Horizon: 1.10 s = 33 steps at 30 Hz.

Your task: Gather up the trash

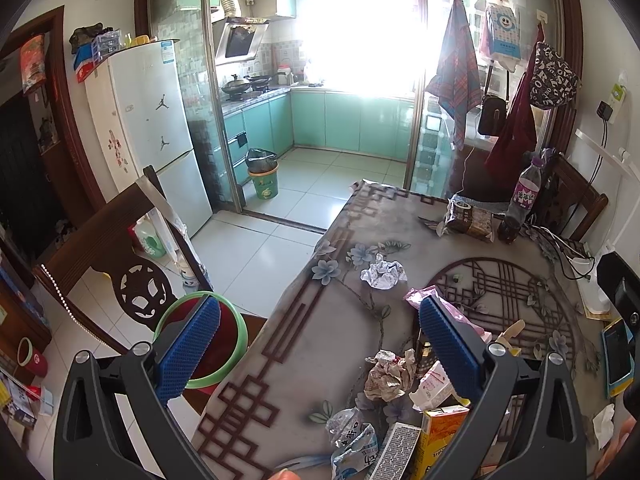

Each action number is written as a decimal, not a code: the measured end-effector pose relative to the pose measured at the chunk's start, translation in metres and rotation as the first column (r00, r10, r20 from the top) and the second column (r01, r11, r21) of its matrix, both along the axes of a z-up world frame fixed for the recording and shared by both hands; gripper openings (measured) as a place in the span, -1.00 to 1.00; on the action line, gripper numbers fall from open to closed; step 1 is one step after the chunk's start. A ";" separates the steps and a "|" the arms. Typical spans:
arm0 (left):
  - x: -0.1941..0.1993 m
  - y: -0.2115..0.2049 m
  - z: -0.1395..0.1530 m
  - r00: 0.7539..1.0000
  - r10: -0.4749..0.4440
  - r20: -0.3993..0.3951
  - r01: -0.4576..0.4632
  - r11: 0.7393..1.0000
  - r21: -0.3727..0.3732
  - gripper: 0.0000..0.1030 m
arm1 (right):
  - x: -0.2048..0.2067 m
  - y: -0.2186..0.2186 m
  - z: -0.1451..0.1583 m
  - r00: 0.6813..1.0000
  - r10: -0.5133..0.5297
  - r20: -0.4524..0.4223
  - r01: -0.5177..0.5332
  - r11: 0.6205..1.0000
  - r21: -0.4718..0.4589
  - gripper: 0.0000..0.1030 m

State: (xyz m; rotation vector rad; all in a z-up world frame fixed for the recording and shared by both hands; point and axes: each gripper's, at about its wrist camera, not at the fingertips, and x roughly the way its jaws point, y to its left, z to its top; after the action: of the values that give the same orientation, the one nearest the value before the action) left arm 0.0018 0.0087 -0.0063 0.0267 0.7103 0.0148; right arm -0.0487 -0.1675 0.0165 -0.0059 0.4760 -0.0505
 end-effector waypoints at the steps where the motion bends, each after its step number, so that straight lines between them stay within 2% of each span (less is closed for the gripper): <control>1: -0.001 -0.001 0.001 1.000 -0.002 0.000 0.002 1.000 0.000 0.85 | 0.000 0.000 0.000 1.000 0.000 -0.001 0.000 1.000 0.000 0.93; 21: -0.001 0.007 -0.002 1.000 0.000 0.010 0.000 1.000 -0.001 0.85 | -0.005 -0.003 -0.002 1.000 -0.011 -0.004 0.011 1.000 0.005 0.93; 24: -0.003 0.006 0.000 0.999 -0.028 0.042 0.029 1.000 -0.002 0.85 | -0.004 -0.005 -0.004 1.000 -0.026 0.000 0.026 1.000 -0.016 0.93; 26: -0.008 0.006 -0.001 0.991 -0.078 0.106 0.080 0.997 -0.016 0.85 | -0.004 -0.010 -0.009 0.999 -0.038 -0.004 0.038 0.998 -0.046 0.93; 28: -0.018 0.005 -0.008 0.967 -0.170 0.190 0.177 0.984 -0.019 0.86 | -0.004 -0.015 -0.021 0.999 -0.030 -0.037 0.027 0.997 -0.068 0.93; 29: -0.021 0.004 -0.014 0.958 -0.207 0.197 0.213 0.977 -0.010 0.86 | -0.003 -0.020 -0.028 0.998 -0.027 -0.065 0.023 0.998 -0.060 0.93; 33: -0.016 -0.003 -0.053 0.966 -0.246 0.077 0.245 0.969 0.026 0.86 | -0.002 -0.041 -0.066 0.977 -0.040 -0.209 0.047 0.998 0.031 0.93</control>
State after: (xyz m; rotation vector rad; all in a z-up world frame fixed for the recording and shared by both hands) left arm -0.0145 0.0059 -0.0595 0.1290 0.6232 -0.2155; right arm -0.0503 -0.2082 -0.0495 0.0347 0.6866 -0.0848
